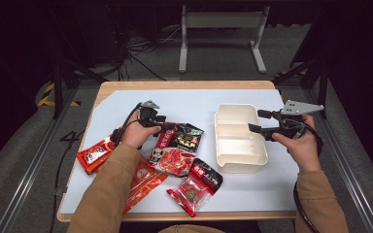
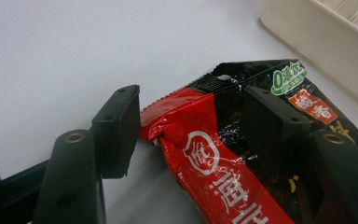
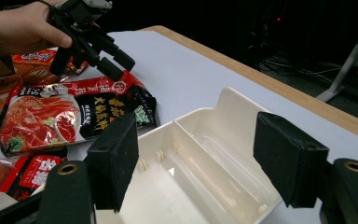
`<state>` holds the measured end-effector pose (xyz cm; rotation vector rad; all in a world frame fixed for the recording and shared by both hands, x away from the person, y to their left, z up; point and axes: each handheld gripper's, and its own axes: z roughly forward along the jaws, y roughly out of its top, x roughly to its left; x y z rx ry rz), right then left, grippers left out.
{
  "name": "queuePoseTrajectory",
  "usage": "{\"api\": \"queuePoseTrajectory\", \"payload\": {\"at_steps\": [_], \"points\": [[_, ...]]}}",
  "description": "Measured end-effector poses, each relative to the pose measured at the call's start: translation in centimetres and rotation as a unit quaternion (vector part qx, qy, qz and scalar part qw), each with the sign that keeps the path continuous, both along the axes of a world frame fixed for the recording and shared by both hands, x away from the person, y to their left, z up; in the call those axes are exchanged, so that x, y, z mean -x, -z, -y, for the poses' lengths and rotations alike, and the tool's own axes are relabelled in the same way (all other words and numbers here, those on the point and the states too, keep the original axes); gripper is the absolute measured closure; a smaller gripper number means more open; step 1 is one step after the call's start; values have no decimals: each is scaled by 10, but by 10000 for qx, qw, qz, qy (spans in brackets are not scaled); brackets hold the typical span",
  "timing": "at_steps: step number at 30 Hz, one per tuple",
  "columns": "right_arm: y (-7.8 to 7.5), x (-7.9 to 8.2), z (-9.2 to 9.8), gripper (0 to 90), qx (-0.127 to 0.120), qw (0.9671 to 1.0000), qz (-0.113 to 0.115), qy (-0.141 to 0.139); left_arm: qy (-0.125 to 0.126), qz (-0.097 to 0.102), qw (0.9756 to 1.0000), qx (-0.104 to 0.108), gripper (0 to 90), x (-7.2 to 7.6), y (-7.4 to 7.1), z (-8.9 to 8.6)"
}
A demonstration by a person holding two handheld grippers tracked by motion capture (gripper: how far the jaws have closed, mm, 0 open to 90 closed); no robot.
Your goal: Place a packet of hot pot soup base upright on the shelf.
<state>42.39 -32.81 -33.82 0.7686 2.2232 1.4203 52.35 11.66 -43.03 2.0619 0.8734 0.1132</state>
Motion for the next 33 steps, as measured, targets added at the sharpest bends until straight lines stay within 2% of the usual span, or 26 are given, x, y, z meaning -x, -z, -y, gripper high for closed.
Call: {"api": "queuePoseTrajectory", "payload": {"at_steps": [3,9,11,12,17,20,21,23,25,28,29,33], "points": [[0,0,-1,312,6,10000,-10,-8,-24,-59,10000,-47,379,-1,3,0],[1,0,-2,311,33,10000,-23,-17,-11,-402,9990,-215,419,-2,10,0],[2,-1,-3,311,35,10000,-40,-28,-45,-449,9988,-209,447,-2,12,1],[2,-1,-3,311,44,10000,-47,-25,-42,-421,9987,-272,455,-3,12,2],[3,-2,-5,310,77,9999,-72,-33,-125,-566,9981,-220,523,-4,14,1],[4,-1,-5,307,61,9999,-89,-43,-183,-625,9976,-226,612,-2,13,1],[4,-2,-6,299,-16,9999,-162,-56,-170,-684,9973,-187,666,-1,12,1],[4,-2,-6,298,-32,9998,-176,-61,-207,-673,9974,-167,728,1,12,1],[5,-2,-7,299,-28,9998,-205,-47,-240,-729,9970,-18,779,1,11,-1],[5,-2,-8,301,-23,9997,-214,-61,-282,-763,9967,65,797,2,8,-1],[6,-2,-9,308,-63,9995,-307,-67,-323,-733,9968,75,807,3,7,-1],[6,-2,-10,325,-51,9993,-361,-50,-387,-634,9972,116,824,7,-2,1]]}}
